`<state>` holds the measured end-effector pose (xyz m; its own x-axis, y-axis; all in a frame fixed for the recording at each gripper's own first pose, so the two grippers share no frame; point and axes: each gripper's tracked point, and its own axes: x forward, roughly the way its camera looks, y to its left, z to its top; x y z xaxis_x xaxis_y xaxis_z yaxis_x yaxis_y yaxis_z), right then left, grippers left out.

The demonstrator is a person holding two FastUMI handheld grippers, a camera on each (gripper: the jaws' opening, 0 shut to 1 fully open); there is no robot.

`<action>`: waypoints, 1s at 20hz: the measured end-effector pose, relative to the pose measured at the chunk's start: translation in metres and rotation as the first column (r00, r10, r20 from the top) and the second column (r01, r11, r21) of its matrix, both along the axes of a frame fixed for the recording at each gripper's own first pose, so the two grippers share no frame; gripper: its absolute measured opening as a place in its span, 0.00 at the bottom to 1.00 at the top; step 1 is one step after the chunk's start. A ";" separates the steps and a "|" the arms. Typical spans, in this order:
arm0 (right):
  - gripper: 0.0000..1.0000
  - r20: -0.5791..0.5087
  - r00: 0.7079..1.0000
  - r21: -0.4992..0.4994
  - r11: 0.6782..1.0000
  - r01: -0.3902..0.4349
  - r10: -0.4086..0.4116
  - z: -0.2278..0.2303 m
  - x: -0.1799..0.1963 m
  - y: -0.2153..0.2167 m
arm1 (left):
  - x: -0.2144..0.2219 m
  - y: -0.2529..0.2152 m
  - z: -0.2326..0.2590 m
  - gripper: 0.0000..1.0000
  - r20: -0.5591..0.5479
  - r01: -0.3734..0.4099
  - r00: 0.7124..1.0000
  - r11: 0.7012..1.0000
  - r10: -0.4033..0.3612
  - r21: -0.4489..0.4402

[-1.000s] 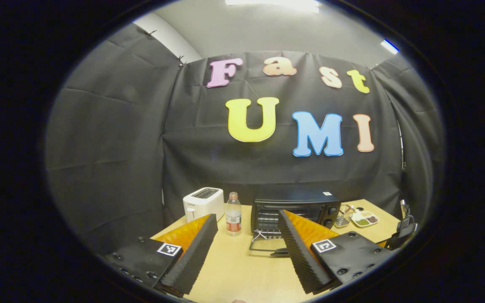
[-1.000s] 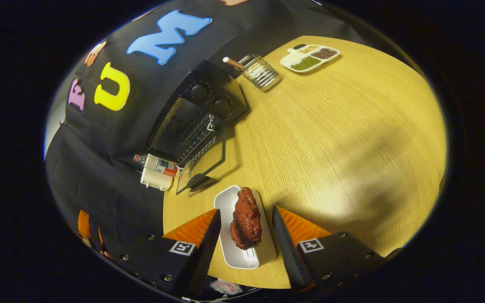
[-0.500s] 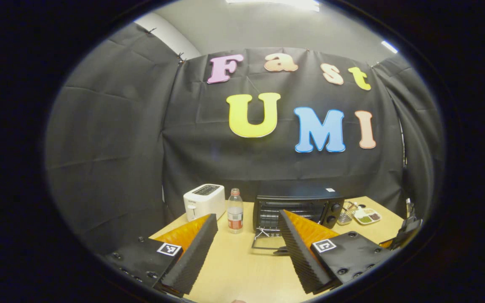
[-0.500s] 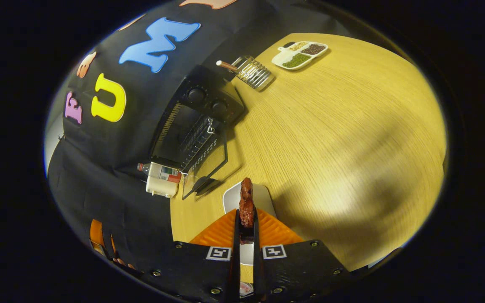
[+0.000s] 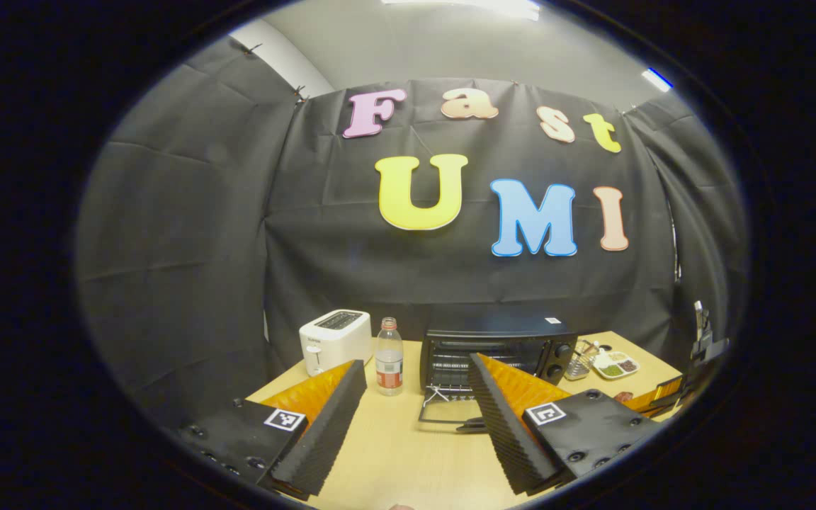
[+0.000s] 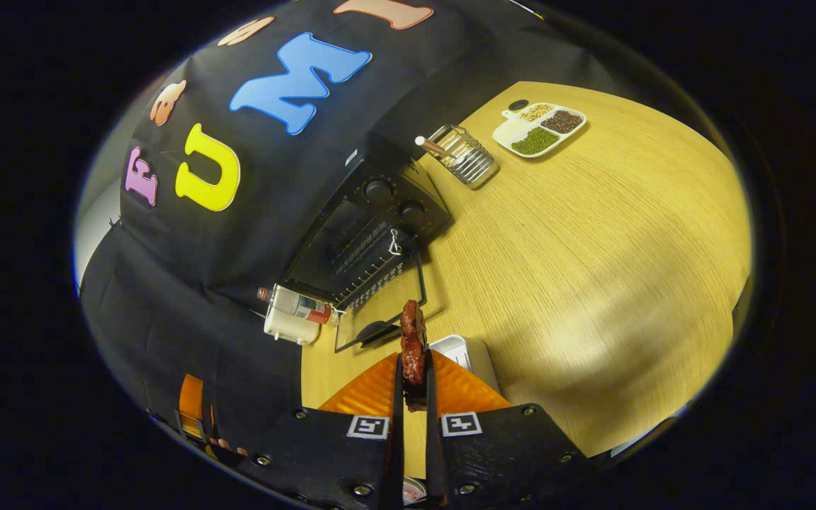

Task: Open the electric oven with the left hand, put the food in, and close the electric oven.

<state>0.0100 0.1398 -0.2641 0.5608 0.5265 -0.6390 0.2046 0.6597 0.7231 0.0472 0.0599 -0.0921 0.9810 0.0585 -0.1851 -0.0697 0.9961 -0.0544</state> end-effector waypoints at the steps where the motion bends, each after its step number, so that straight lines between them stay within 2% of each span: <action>1: 0.13 0.007 1.000 0.011 1.000 0.007 -0.007 0.005 0.007 0.004 | 0.002 0.002 -0.001 1.00 0.000 0.001 1.000 1.000 -0.001 -0.005; 4: 0.13 0.025 0.999 0.031 0.999 0.024 -0.025 0.015 0.025 0.014 | 0.010 0.010 -0.003 0.97 0.004 0.005 1.000 1.000 -0.005 -0.015; 5: 0.13 0.029 0.999 0.038 0.999 0.030 -0.031 0.018 0.031 0.019 | 0.013 0.014 -0.003 1.00 0.008 0.006 1.000 1.000 -0.006 -0.016; 8: 0.13 0.039 0.998 0.054 0.997 0.046 -0.049 0.020 0.050 0.033 | 0.023 0.026 -0.006 1.00 0.011 0.003 1.000 1.000 -0.003 -0.017; 11: 0.13 0.053 0.997 0.066 0.996 0.057 -0.060 0.021 0.069 0.052 | 0.031 0.042 -0.010 0.97 0.010 -0.005 1.000 1.000 0.005 -0.022; 12: 0.12 0.056 0.996 0.070 0.996 0.060 -0.064 0.021 0.075 0.059 | 0.034 0.048 -0.013 1.00 0.008 -0.007 1.000 1.000 0.007 -0.022; 13: 0.12 0.060 0.996 0.076 0.995 0.064 -0.069 0.022 0.081 0.066 | 0.036 0.054 -0.014 0.97 0.005 -0.010 1.000 1.000 0.010 -0.021; 14: 0.12 0.067 0.995 0.081 0.994 0.068 -0.073 0.022 0.088 0.073 | 0.038 0.060 -0.016 1.00 0.003 -0.013 1.000 1.000 0.013 -0.018; 20: 0.12 0.092 0.990 0.106 0.989 0.100 -0.110 0.013 0.126 0.112 | 0.054 0.093 -0.022 0.98 -0.005 -0.026 1.000 1.000 0.026 0.005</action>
